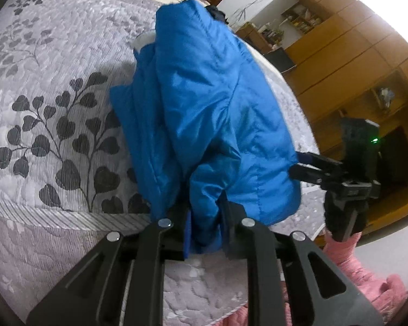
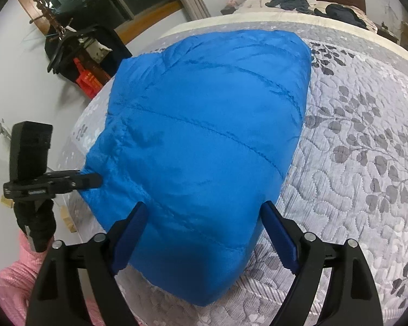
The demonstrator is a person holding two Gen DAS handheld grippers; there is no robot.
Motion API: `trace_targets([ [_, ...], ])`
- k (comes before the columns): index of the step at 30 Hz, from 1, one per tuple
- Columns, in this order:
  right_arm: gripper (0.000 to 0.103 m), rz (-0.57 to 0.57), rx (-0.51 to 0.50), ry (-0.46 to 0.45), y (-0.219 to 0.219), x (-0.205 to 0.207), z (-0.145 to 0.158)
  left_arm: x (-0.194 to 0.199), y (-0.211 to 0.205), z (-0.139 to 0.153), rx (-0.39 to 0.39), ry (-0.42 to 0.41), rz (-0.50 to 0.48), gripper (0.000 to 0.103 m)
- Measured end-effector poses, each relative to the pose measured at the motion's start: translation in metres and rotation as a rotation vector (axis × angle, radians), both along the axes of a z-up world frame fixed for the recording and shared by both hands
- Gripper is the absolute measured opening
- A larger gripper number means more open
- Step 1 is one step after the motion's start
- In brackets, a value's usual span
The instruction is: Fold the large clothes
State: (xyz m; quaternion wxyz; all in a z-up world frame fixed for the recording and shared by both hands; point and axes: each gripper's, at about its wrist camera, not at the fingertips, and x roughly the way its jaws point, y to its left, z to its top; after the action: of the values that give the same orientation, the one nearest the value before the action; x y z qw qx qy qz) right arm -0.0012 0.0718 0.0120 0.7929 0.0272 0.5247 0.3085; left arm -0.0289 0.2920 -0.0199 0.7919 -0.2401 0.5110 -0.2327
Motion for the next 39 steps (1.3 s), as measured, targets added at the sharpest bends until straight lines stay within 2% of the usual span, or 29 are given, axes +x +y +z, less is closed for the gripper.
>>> trace_targets([
  [6, 0.087, 0.003, 0.002, -0.004, -0.001, 0.002, -0.005, 0.003, -0.01, -0.006, 0.062, -0.011, -0.014, 0.018],
  [10, 0.088, -0.002, -0.002, 0.001, -0.001, 0.003, -0.009, 0.006, -0.01, -0.007, 0.057, -0.001, -0.012, 0.018],
  [13, 0.088, -0.009, 0.0, 0.003, -0.001, 0.003, -0.008, 0.003, -0.006, 0.011, 0.068, -0.015, -0.029, 0.024],
  [17, 0.088, -0.008, -0.004, -0.004, -0.003, 0.003, -0.006, -0.006, 0.007, 0.05, 0.122, -0.123, 0.008, 0.025],
  [20, 0.088, -0.006, -0.006, -0.009, -0.003, 0.003, -0.005, 0.003, 0.018, 0.073, 0.121, -0.182, 0.052, 0.026],
  [23, 0.088, -0.006, -0.01, -0.014, -0.001, 0.002, -0.004, 0.026, 0.015, 0.085, 0.136, -0.218, 0.057, 0.026],
  [28, 0.088, -0.007, -0.01, -0.013, 0.0, 0.001, -0.004, 0.078, 0.013, 0.073, 0.162, -0.171, 0.084, 0.026],
  [31, 0.088, -0.006, -0.011, -0.014, -0.001, 0.002, -0.004, 0.109, 0.025, 0.062, 0.139, -0.125, 0.107, 0.026],
  [39, 0.09, -0.002, -0.013, -0.018, 0.0, 0.007, -0.006, 0.143, 0.028, 0.027, 0.156, -0.027, 0.098, 0.032],
])
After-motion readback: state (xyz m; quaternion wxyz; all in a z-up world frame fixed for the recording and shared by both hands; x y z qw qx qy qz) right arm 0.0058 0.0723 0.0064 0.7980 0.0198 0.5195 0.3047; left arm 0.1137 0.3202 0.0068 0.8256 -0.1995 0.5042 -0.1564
